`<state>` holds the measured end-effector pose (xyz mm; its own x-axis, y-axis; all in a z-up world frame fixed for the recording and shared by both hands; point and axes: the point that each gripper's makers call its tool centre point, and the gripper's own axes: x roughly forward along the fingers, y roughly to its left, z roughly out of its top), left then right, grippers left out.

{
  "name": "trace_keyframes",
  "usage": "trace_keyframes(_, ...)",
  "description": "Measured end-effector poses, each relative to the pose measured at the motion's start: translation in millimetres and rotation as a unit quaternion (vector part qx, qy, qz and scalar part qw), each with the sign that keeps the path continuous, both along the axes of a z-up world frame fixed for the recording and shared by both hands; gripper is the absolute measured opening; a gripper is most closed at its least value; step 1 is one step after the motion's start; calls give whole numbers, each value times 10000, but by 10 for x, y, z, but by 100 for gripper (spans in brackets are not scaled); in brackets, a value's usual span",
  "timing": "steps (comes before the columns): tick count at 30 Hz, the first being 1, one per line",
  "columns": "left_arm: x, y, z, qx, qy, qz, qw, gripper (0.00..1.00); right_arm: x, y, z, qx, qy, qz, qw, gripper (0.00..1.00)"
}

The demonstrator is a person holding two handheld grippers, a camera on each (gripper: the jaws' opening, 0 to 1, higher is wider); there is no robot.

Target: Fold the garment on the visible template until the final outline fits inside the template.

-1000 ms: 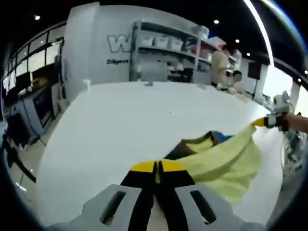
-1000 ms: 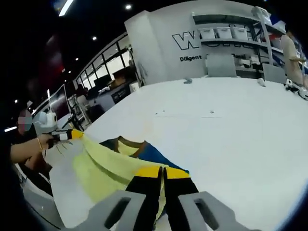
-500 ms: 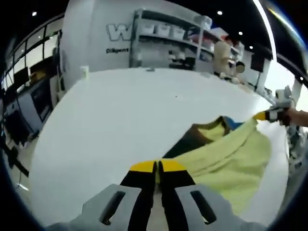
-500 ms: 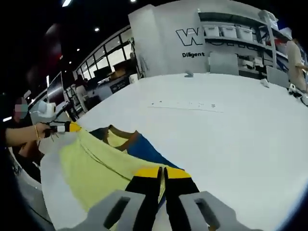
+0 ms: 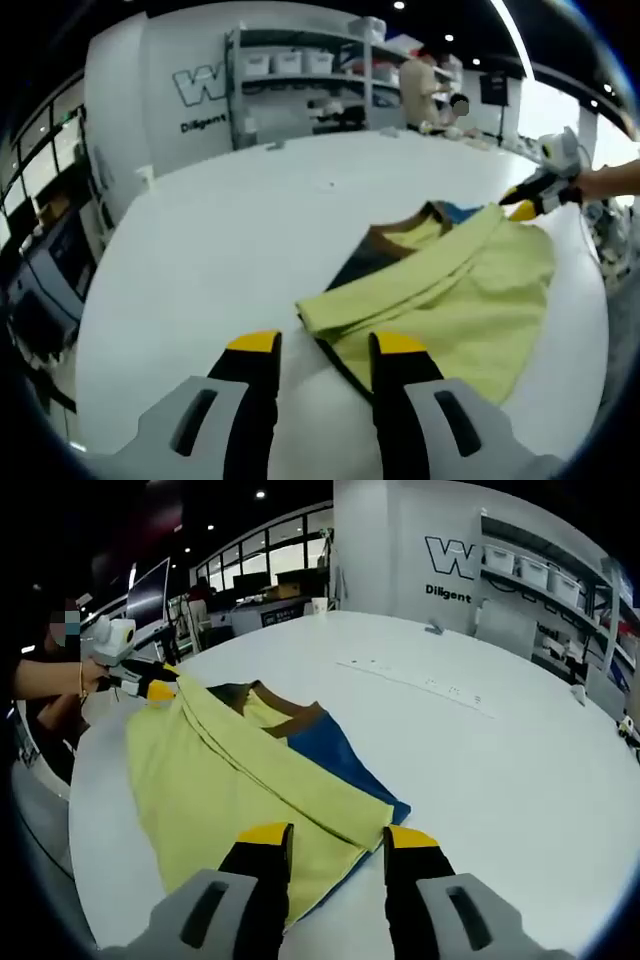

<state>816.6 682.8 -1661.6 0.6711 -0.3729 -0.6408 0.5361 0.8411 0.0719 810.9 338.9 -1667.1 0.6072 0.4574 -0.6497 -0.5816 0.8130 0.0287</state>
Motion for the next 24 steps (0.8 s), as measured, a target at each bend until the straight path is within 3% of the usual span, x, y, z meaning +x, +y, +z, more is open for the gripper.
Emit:
trace_keyframes(2,13,17,-64,218,50,-114,9997,30,8,15,26,-105,-26,24,9999,32)
trace_keyframes(14,402,-24,-51,306,-42,-223,9993,29,352,-4,-7,-242,-67,65,9997,31)
trace_keyframes(16,482,-16,-2,203,-99,-79,9997,27,426,17,31,-48,-105,-99,9999,30)
trace_keyframes(19,638,-15,123,-307,-157,356,9988,27,575,-47,110,82,-183,-416,9989,30)
trace_keyframes(21,697,42,109,-478,-89,631,9968,26,620,-55,152,182,-223,-520,9982,29)
trace_keyframes(24,690,17,157,-562,-100,668,9961,24,610,-37,159,213,-206,-533,9981,29)
